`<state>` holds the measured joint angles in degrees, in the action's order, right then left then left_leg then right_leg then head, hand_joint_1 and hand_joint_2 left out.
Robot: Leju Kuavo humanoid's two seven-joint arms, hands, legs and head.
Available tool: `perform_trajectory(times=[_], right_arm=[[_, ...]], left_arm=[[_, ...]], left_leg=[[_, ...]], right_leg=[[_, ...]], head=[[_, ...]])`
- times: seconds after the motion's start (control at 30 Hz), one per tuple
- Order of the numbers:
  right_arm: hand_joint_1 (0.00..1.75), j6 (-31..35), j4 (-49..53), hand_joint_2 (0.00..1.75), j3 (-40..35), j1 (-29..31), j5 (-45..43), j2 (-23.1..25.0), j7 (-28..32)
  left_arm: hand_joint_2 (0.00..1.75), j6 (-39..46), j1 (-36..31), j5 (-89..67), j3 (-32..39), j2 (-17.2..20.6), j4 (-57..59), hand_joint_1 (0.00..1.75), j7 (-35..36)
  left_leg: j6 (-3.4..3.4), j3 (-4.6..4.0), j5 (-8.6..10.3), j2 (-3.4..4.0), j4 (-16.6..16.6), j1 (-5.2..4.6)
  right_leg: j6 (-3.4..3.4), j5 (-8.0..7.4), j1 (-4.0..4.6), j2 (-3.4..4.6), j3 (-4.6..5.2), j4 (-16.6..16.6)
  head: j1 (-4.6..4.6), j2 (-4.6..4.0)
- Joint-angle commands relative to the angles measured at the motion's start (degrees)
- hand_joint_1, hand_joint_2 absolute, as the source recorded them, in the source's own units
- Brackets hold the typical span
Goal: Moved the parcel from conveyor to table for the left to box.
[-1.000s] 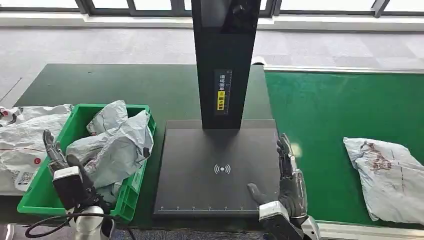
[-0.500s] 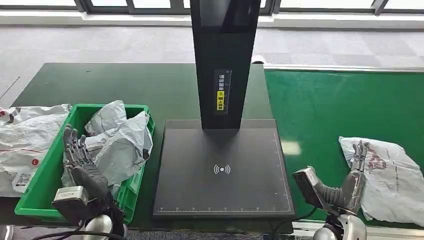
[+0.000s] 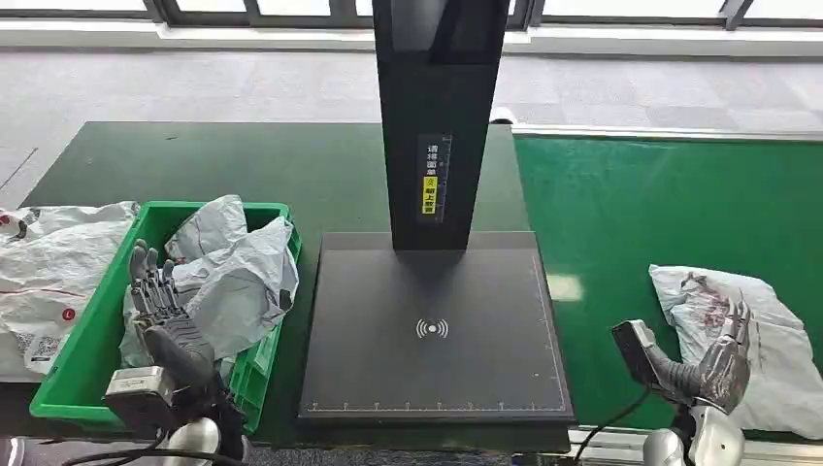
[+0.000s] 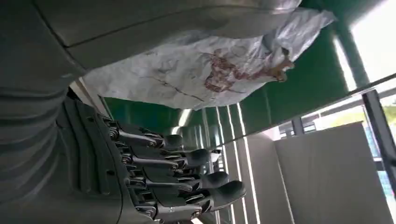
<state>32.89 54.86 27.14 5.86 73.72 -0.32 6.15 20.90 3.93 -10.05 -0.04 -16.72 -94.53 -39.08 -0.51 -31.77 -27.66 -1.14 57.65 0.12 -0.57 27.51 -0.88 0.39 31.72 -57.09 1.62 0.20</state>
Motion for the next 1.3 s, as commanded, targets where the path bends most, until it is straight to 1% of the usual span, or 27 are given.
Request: perform_trajectory(times=[0.03, 0.23, 0.27, 0.3, 0.37, 0.4, 0.87, 0.9, 0.93, 1.03, 1.1, 1.13, 1.17, 1.23, 1.3], right_arm=[[0.00, 1.1, -22.7, 1.75, 4.5, 9.3, 2.5, -7.7, -2.4], [0.00, 0.9, -27.4, 1.75, 5.7, 10.4, 3.5, -9.3, -5.2], [0.00, -0.1, -28.5, 1.75, 6.2, 10.6, 3.8, -9.6, -7.0], [0.00, -1.1, -29.2, 1.75, 6.6, 10.5, 4.1, -9.8, -7.9], [0.00, -1.7, -29.4, 1.75, 6.9, 10.4, 3.9, -9.7, -8.2], [0.00, -3.4, -29.9, 1.75, 6.8, 10.2, 5.0, -9.6, -10.3], [0.00, -3.4, -29.9, 1.75, 6.8, 10.0, 5.0, -9.5, -10.4], [0.00, -4.5, -30.0, 1.75, 6.8, 10.1, 5.3, -9.4, -11.1], [0.00, -8.3, -30.3, 1.75, 7.3, 10.1, 5.4, -9.3, -11.8], [0.00, -8.3, -30.3, 1.75, 7.3, 10.1, 5.4, -9.3, -11.8], [0.00, -11.7, -31.3, 1.75, 7.5, 9.9, 5.8, -9.3, -12.8], [0.12, -15.2, -32.7, 1.75, 6.0, 9.4, 7.7, -8.3, -11.7], [1.75, -14.8, -32.4, 1.75, 6.2, 9.7, 7.3, -7.7, -10.9], [1.75, -15.5, -31.7, 1.75, 5.9, 10.0, 7.1, -6.9, -10.0], [1.75, -15.8, -31.2, 1.75, 5.3, 10.5, 7.6, -6.5, -10.0]], left_arm=[[0.00, 0.4, -2.0, 0.7, -0.4, 2.3, 4.6, 0.00, 0.3], [0.00, 0.5, -2.0, 1.1, -0.3, 2.8, 5.0, 0.00, 0.1], [0.00, 0.5, -2.1, 1.3, -0.4, 2.9, 5.2, 0.00, 0.1], [0.00, 0.5, -2.5, 1.4, -0.4, 3.1, 5.6, 0.00, 0.2], [0.00, 0.5, -2.7, 1.5, -0.4, 3.2, 5.9, 0.00, 0.3], [0.00, 0.5, -2.9, 1.6, -0.4, 3.4, 6.2, 0.00, 0.4], [0.00, 0.4, -3.0, 1.6, -0.4, 3.4, 6.2, 0.00, 0.4], [0.00, 0.5, -2.9, 1.7, -0.5, 3.4, 6.2, 0.00, 0.5], [0.00, 0.2, -3.0, 1.9, -0.5, 3.6, 6.4, 0.00, 0.8], [0.00, 0.2, -3.0, 1.9, -0.5, 3.6, 6.4, 0.00, 0.8], [0.00, -0.1, -3.1, 2.0, -0.6, 3.7, 6.7, 0.00, 0.9], [0.00, -0.5, -2.3, 1.8, -0.2, 3.7, 6.4, 0.00, 1.1], [0.00, -0.6, -1.7, 1.7, 0.0, 3.6, 5.7, 0.00, 1.1], [0.00, -0.9, -1.1, 1.2, 0.3, 3.4, 4.8, 0.00, 1.5], [0.00, -1.0, -0.8, 1.0, 0.6, 3.1, 4.3, 0.00, 1.7]], left_leg=[[-0.01, 0.00, 0.13, 0.13, -0.1, 0.02], [-0.03, 0.03, 0.07, 0.16, -0.1, 0.03], [-0.01, 0.03, 0.04, 0.05, -0.1, 0.01], [-0.01, 0.00, 0.07, 0.09, -0.1, 0.03], [-0.01, -0.04, 0.08, 0.07, -0.1, 0.04], [0.00, -0.04, 0.04, 0.05, 0.0, 0.02], [0.00, -0.08, 0.06, 0.07, -0.1, 0.03], [-0.01, -0.09, 0.10, 0.10, -0.1, 0.04], [0.00, -0.08, 0.03, 0.03, 0.0, 0.01], [0.00, -0.09, 0.06, 0.07, -0.1, 0.03], [0.00, -0.07, 0.04, 0.05, 0.0, 0.01], [0.00, -0.05, 0.06, -0.01, -0.1, 0.04], [0.00, -0.02, 0.10, 0.02, -0.1, 0.08], [0.03, 0.08, 0.04, 0.18, -0.1, 0.11], [0.03, 0.12, 0.04, 0.20, 0.0, 0.12]], right_leg=[[0.04, -0.16, 0.04, -0.02, -0.01, 0.2], [0.03, -0.13, 0.05, 0.03, 0.01, 0.1], [0.01, -0.08, 0.03, -0.05, -0.01, 0.1], [0.02, -0.12, 0.05, -0.04, 0.02, 0.1], [0.02, -0.12, 0.06, -0.04, 0.03, 0.1], [0.00, -0.08, 0.04, -0.03, 0.05, 0.1], [0.01, -0.10, 0.05, -0.02, 0.06, 0.1], [0.03, -0.15, 0.06, -0.03, 0.05, 0.2], [-0.01, -0.06, 0.03, -0.01, 0.06, 0.0], [0.01, -0.10, 0.04, -0.01, 0.07, 0.1], [0.00, -0.08, 0.02, -0.01, 0.06, 0.1], [0.01, -0.08, 0.05, -0.08, -0.01, 0.1], [0.03, -0.14, 0.11, -0.10, -0.04, 0.2], [0.01, -0.14, 0.13, 0.06, -0.09, 0.2], [-0.05, -0.14, 0.14, 0.08, -0.19, 0.2]], head=[[0.00, 0.00], [0.00, 0.00], [0.00, 0.00], [0.00, 0.00], [0.00, 0.00], [0.00, 0.00], [0.00, 0.00], [0.00, 0.00], [0.00, 0.00], [0.00, 0.00], [0.00, 0.00], [0.00, 0.00], [0.00, 0.00], [0.00, 0.00], [0.00, 0.00]])
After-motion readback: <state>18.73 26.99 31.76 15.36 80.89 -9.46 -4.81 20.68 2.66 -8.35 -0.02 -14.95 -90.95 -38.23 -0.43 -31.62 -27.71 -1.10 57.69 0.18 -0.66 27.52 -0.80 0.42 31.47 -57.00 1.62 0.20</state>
